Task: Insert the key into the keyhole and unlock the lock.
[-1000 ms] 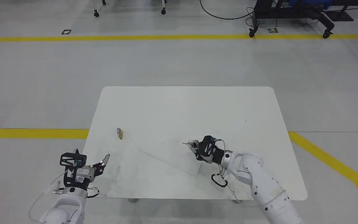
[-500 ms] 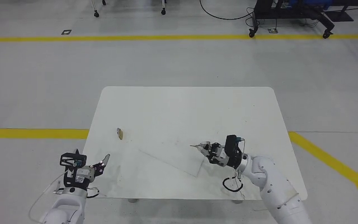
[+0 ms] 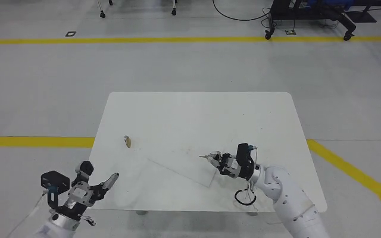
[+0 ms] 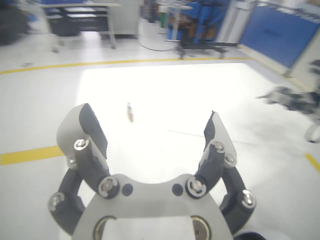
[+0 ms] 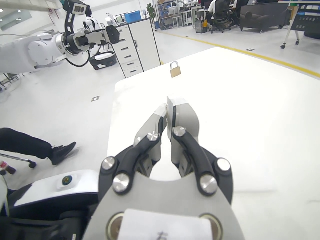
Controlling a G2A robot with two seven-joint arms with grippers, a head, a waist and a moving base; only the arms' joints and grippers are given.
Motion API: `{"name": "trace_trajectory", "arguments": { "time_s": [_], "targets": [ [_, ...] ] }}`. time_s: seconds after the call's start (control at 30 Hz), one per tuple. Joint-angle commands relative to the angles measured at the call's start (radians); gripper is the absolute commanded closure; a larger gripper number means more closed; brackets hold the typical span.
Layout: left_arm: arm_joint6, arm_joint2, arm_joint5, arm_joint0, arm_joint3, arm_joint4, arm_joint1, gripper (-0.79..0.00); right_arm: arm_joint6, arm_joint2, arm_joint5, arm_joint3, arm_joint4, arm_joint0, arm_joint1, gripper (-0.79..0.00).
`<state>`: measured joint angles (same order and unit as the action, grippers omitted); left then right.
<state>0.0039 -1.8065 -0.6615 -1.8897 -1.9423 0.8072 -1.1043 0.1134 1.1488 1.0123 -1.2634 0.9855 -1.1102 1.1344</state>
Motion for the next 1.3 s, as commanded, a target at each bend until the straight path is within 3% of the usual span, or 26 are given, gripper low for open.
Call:
{"name": "trace_trajectory", "arguments": {
  "time_s": [0.0, 0.2, 0.3, 0.37, 0.4, 0.6, 0.7, 0.87, 1.1, 1.2, 1.27],
  "targets": [
    [-0.134, -0.023, -0.344, 0.031, 0.027, -0.185, 0.019, -0.785, -0.07, -0.051, 0.0, 0.034, -0.172, 0.044, 0.0, 0.0],
    [-0.576, 0.111, -0.35, 0.15, 0.025, -0.668, 0.091, -0.785, -0.387, -0.213, 0.0, 0.104, -0.799, 0.177, -0.011, 0.0],
    [-0.839, 0.176, -0.227, 0.269, 0.052, -0.93, 0.128, -0.785, -0.613, -0.261, 0.0, 0.125, -1.118, 0.227, -0.018, 0.0],
    [-0.93, 0.181, -0.137, 0.325, 0.06, -0.973, 0.138, -0.785, -0.79, -0.264, 0.0, 0.14, -1.329, 0.248, -0.026, 0.0],
    [-0.93, 0.181, -0.137, 0.325, 0.06, -0.973, 0.138, -0.785, -0.86, -0.253, 0.0, 0.148, -1.387, 0.253, -0.03, 0.0],
    [-0.929, 0.184, -0.132, 0.324, 0.06, -0.972, 0.138, -0.785, -0.86, -0.253, 0.0, 0.148, -1.387, 0.253, -0.03, 0.0],
    [-0.886, 0.229, -0.129, 0.326, 0.067, -0.977, 0.133, -0.785, -0.86, -0.253, 0.0, 0.148, -1.387, 0.253, -0.03, 0.0],
    [-0.822, 0.363, -0.149, 0.438, 0.139, -0.928, 0.116, -0.785, -0.867, -0.269, -0.093, 0.108, -1.426, 0.243, -0.024, 0.0],
    [-0.719, 0.511, -0.11, 0.578, 0.195, -0.797, 0.087, -0.785, -1.035, -0.306, -0.163, 0.103, -1.582, 0.264, -0.012, 0.0],
    [-0.714, 0.55, -0.098, 0.619, 0.215, -0.797, 0.081, -0.665, -1.106, -0.324, -0.185, 0.108, -1.63, 0.277, -0.005, 0.0],
    [-0.712, 0.57, -0.083, 0.643, 0.223, -0.792, 0.077, -0.628, -1.128, -0.333, -0.207, 0.105, -1.654, 0.289, 0.0, 0.0]
  ]
}}
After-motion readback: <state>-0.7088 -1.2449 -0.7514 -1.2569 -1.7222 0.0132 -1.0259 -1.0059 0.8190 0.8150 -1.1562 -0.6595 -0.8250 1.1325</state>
